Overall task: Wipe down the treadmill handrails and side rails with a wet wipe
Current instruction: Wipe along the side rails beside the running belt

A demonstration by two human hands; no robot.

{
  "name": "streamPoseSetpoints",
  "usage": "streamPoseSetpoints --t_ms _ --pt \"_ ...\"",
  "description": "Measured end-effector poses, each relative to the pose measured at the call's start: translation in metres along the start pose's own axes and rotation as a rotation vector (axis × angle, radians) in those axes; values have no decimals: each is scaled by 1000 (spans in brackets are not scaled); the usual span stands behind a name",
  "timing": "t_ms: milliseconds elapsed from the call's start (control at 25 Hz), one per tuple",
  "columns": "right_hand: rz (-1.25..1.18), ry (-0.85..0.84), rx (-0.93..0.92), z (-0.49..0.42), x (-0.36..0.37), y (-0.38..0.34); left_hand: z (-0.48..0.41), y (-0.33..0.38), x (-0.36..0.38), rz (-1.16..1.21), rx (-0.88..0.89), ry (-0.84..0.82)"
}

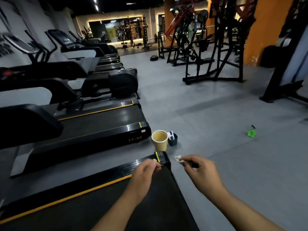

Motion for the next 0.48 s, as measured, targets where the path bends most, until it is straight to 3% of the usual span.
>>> streamPoseSetpoints --t_ms 240,480 --pt "60 9 -9 -63 -85 -37 -37 77 -22 -216 -15 18" --pt "80 -38 3 -129 -127 37 -120 79 15 -279 -89 63"
Point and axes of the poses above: each hand's wrist, its own z-axis away from the middle knuckle, its own x-axis out of the palm, y = z × x, the point moved 2 cm from there along -z, towards the middle knuckle, and after that the axes turned 11 degrees about -y, right-handed, at the moved point
